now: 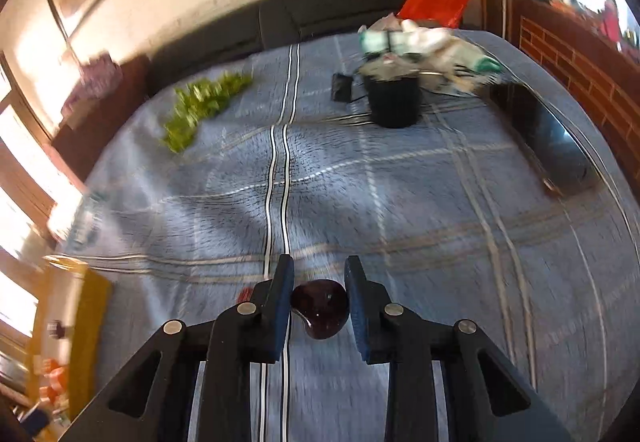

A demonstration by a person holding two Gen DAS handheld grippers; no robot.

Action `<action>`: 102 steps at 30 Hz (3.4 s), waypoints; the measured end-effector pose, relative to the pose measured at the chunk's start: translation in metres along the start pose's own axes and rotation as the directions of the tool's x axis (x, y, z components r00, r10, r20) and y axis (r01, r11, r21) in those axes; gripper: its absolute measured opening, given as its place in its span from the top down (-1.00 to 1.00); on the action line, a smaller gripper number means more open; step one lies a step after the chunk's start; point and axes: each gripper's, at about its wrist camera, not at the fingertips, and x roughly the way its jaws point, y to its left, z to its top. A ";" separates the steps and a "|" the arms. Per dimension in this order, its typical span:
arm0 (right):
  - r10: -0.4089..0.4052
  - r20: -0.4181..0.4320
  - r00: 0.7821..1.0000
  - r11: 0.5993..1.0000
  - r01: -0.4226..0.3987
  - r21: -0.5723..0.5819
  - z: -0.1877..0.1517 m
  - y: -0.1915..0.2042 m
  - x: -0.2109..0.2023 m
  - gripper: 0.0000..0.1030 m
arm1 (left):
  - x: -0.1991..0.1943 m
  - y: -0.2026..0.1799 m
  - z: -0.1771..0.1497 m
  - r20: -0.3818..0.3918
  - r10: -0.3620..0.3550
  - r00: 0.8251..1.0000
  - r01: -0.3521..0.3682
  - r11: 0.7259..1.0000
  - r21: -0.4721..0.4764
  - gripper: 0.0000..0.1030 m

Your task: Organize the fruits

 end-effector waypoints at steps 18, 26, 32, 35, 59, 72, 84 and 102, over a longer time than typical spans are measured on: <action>0.108 0.081 0.991 0.990 -0.115 0.078 -0.036 -0.051 -0.036 0.44 | 0.162 -0.084 0.062 -0.105 0.069 0.992 -0.054 0.988 0.146 0.23; 0.108 0.076 0.991 0.992 -0.113 0.058 -0.039 -0.044 -0.035 0.44 | 0.155 -0.085 0.052 -0.065 0.105 0.992 -0.093 0.983 0.161 0.63; 0.129 0.071 0.989 0.990 -0.132 0.041 -0.043 -0.041 -0.034 0.44 | 0.093 -0.048 0.042 -0.013 0.060 0.998 -0.059 0.998 0.035 0.63; 0.188 0.073 0.979 0.981 -0.191 0.032 -0.044 -0.037 -0.038 0.44 | 0.040 -0.017 0.024 0.046 0.051 0.998 -0.050 0.998 -0.034 0.62; 0.427 -0.131 0.895 0.864 -0.446 -0.233 -0.095 0.168 -0.082 0.43 | -0.096 0.188 -0.100 0.105 0.250 0.962 -0.184 0.886 -0.425 0.61; 0.392 -0.376 0.840 0.815 -0.507 -0.282 -0.128 0.298 0.009 0.42 | -0.073 0.216 -0.110 0.026 0.172 0.985 -0.142 0.882 -0.449 0.61; 0.276 -0.374 0.885 0.837 -0.413 -0.360 -0.129 0.326 0.051 0.42 | -0.082 0.219 -0.110 0.063 0.130 0.990 -0.084 0.872 -0.482 0.32; 0.339 -0.210 0.917 0.839 -0.396 -0.373 -0.107 0.261 -0.042 0.14 | -0.124 0.171 -0.099 0.182 0.128 0.975 -0.032 0.891 -0.453 -0.14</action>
